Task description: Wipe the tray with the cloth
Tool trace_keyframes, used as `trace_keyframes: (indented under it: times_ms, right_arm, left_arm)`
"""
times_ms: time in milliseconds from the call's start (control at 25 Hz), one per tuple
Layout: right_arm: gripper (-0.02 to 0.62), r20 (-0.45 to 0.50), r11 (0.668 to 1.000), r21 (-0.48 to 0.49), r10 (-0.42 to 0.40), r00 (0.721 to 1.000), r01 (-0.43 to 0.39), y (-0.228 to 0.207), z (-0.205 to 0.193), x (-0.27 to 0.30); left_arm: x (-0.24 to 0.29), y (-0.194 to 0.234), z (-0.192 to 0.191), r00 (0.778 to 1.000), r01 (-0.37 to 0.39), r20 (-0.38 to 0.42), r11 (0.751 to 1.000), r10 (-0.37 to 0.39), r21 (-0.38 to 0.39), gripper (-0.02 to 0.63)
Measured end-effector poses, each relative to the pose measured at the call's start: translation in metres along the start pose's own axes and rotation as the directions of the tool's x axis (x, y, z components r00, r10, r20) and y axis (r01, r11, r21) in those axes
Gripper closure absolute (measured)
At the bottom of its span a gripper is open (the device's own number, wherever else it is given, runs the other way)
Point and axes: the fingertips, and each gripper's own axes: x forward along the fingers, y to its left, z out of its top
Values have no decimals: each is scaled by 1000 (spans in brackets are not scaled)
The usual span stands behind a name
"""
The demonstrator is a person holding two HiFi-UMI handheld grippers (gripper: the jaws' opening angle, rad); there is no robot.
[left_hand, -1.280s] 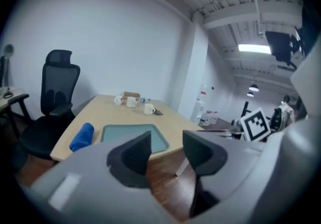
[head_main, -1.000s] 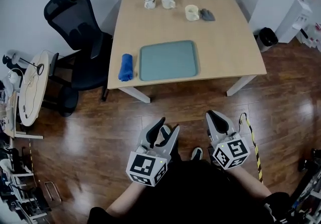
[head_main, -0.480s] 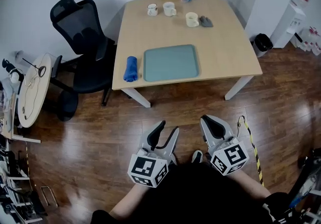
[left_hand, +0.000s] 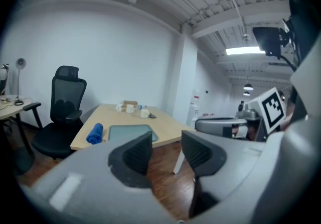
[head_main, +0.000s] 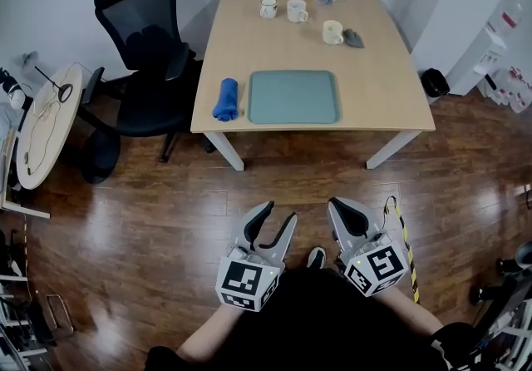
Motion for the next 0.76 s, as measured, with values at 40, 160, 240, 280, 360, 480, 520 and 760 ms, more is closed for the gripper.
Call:
trace_keyframes:
  times_ms: [40, 160, 240, 280, 360, 480, 520, 760]
  right_arm:
    - [588, 3, 1000, -6, -3, 1000, 3, 2, 1, 0]
    - [588, 10, 1000, -5, -18, 1000, 18, 3, 4, 0]
    - [588, 17, 1000, -6, -24, 1000, 25, 3, 5, -2]
    - [588, 20, 1000, -7, -27, 999, 27, 3, 5, -3]
    - [588, 26, 999, -7, -32, 999, 32, 3, 5, -4]
    - [588, 34, 999, -8, -38, 999, 38, 3, 6, -4]
    - [588, 35, 999, -8, -40, 999, 40, 3, 6, -5]
    - [588, 35, 999, -4, -49, 998, 49, -2, 6, -8]
  left_arm:
    - [-1, 0, 0, 1000, 4, -2, 1000, -4, 1, 420]
    - [-4, 1, 1, 1000, 12, -6, 1000, -12, 9, 422]
    - [-5, -1, 1, 1000, 17, -7, 1000, -17, 18, 422]
    - [-5, -2, 1, 1000, 21, -9, 1000, -21, 23, 421]
    - [-4, -3, 0, 999, 29, -16, 999, -29, 33, 422]
    - [-4, -5, -3, 999, 41, -27, 998, -40, 45, 422]
    - [-3, -6, -3, 999, 44, -29, 998, -43, 47, 422]
    - [2, -10, -3, 998, 56, -36, 997, -54, 53, 422]
